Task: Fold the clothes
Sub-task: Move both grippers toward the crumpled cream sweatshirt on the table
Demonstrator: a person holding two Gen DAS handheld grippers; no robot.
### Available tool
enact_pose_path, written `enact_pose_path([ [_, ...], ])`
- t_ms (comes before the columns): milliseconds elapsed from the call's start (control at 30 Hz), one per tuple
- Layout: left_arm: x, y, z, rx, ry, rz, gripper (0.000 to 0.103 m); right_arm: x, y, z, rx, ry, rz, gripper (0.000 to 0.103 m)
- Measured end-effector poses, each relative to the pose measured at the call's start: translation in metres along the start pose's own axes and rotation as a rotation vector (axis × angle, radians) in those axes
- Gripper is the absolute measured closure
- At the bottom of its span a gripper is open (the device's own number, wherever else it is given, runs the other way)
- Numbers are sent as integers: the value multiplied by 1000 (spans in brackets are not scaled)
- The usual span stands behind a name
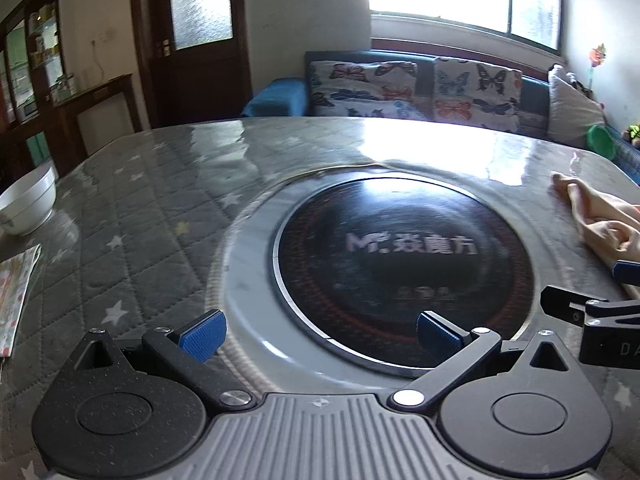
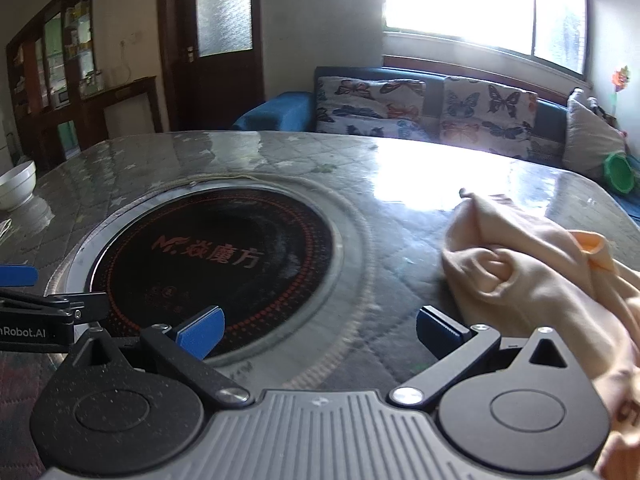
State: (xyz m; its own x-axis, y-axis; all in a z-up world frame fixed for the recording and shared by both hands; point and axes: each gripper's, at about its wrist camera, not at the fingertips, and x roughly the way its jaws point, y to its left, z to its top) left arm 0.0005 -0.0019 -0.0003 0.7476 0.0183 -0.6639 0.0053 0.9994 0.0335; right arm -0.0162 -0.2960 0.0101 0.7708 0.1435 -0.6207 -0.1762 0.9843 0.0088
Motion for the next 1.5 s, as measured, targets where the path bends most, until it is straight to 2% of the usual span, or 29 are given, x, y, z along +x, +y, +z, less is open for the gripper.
enact_pose_path([
  [333, 10, -28, -3, 74, 7, 10, 0, -35, -30, -10, 58, -98, -8, 0],
  [533, 13, -62, -4, 112, -21, -15, 0, -55, -46, -13, 63, -90, -53, 0],
  [833, 12, -118, -14, 183, -45, -88, 0, -85, -69, -23, 76, -85, -123, 0],
  [1033, 17, -138, -25, 208, -55, -141, 0, -103, -86, -27, 105, -93, -168, 0],
  [1233, 16, -137, -27, 228, -64, -183, 0, -118, -97, -33, 130, -103, -192, 0],
  [1500, -14, -128, -4, 256, -70, -215, 0, -134, -108, -37, 148, -122, -219, 0],
])
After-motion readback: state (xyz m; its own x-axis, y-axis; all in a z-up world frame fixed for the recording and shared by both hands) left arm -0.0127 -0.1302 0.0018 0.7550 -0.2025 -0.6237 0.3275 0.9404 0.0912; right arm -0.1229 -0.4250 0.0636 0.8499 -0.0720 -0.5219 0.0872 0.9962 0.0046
